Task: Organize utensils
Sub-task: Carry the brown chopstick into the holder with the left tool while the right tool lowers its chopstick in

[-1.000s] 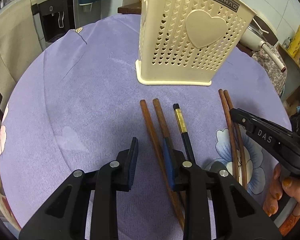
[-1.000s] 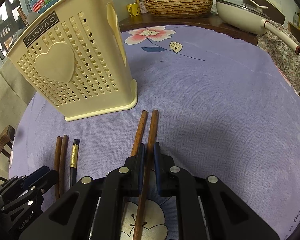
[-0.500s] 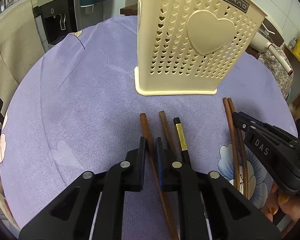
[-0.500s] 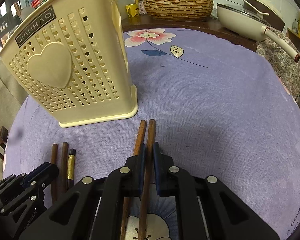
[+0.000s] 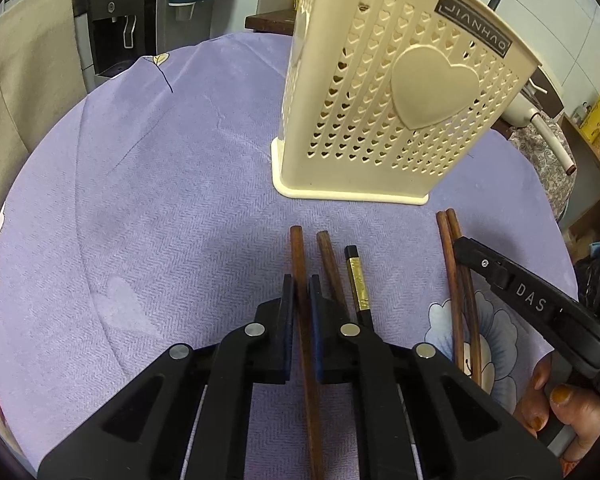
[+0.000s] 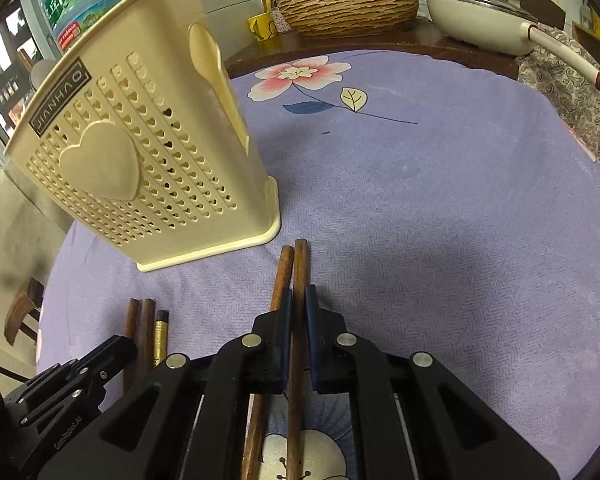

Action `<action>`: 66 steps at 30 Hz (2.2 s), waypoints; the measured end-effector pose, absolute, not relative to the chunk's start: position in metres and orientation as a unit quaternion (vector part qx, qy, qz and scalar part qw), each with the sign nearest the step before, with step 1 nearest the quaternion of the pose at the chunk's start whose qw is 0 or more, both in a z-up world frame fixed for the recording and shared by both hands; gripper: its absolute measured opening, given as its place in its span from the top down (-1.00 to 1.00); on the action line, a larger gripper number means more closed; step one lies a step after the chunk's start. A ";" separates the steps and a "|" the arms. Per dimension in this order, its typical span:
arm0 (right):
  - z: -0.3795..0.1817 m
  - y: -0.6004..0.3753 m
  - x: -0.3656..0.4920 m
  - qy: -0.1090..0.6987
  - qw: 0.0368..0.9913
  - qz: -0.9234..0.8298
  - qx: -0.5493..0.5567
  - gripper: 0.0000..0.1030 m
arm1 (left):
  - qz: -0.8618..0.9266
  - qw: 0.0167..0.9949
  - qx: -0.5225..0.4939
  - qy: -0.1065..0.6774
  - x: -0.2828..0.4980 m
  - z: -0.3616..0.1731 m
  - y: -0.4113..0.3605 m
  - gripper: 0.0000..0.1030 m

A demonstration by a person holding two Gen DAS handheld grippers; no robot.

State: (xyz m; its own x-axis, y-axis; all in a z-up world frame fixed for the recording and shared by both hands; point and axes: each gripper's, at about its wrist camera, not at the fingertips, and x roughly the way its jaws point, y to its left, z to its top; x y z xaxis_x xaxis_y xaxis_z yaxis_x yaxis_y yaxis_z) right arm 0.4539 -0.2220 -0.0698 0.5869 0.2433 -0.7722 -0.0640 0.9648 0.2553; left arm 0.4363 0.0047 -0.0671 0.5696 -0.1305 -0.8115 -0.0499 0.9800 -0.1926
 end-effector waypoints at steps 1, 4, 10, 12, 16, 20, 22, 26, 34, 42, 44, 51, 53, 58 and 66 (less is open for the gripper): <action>-0.068 -0.222 0.453 0.443 0.886 0.089 0.102 0.86 | -0.023 0.881 -0.099 0.461 0.436 -0.066 0.005 0.86; -0.059 -0.224 0.448 0.428 0.892 0.098 0.105 0.87 | -0.027 0.885 -0.105 0.453 0.432 -0.059 0.009 0.86; -0.025 -0.235 0.428 0.384 0.906 0.136 0.114 0.87 | -0.046 0.898 -0.117 0.422 0.414 -0.028 0.018 0.86; -0.010 -0.239 0.418 0.364 0.912 0.149 0.113 0.87 | -0.056 0.904 -0.120 0.405 0.404 -0.012 0.021 0.86; 0.021 -0.247 0.397 0.328 0.921 0.178 0.110 0.87 | -0.073 0.921 -0.126 0.360 0.379 0.026 0.028 0.87; 0.050 -0.253 0.376 0.297 0.929 0.200 0.093 0.87 | -0.084 0.934 -0.129 0.321 0.353 0.057 0.033 0.87; 0.062 -0.254 0.365 0.283 0.933 0.208 0.083 0.87 | -0.090 0.938 -0.129 0.308 0.343 0.068 0.035 0.87; 0.083 -0.257 0.348 0.261 0.937 0.222 0.070 0.87 | -0.099 0.943 -0.127 0.289 0.331 0.086 0.037 0.87; 0.100 -0.249 0.341 0.246 0.941 0.227 0.046 0.87 | -0.100 0.951 -0.118 0.270 0.322 0.106 0.033 0.87; 0.108 -0.247 0.346 0.250 0.937 0.239 0.052 0.87 | -0.097 0.952 -0.109 0.269 0.330 0.114 0.033 0.87; 0.113 -0.247 0.347 0.248 0.937 0.241 0.053 0.87 | -0.101 0.953 -0.107 0.266 0.331 0.118 0.034 0.87; 0.157 -0.241 0.361 0.213 0.944 0.247 0.047 0.87 | -0.124 0.953 -0.108 0.253 0.350 0.159 0.037 0.87; 0.177 -0.239 0.368 0.199 0.947 0.248 0.048 0.87 | -0.118 0.959 -0.103 0.237 0.359 0.183 0.039 0.87; 0.232 -0.234 0.393 0.152 0.958 0.235 0.060 0.87 | -0.097 0.969 -0.101 0.204 0.390 0.239 0.040 0.87; 0.241 -0.213 0.439 0.131 0.972 0.190 0.053 0.87 | -0.041 0.978 -0.096 0.180 0.443 0.264 0.035 0.87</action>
State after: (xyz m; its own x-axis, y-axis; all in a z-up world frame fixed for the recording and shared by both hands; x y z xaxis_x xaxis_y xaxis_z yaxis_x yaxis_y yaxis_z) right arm 0.4386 -0.2127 0.2412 0.8932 0.3830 -0.2355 -0.3553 0.9223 0.1522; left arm 0.4432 0.0350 0.2643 0.9315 -0.1153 -0.3451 0.0458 0.9781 -0.2032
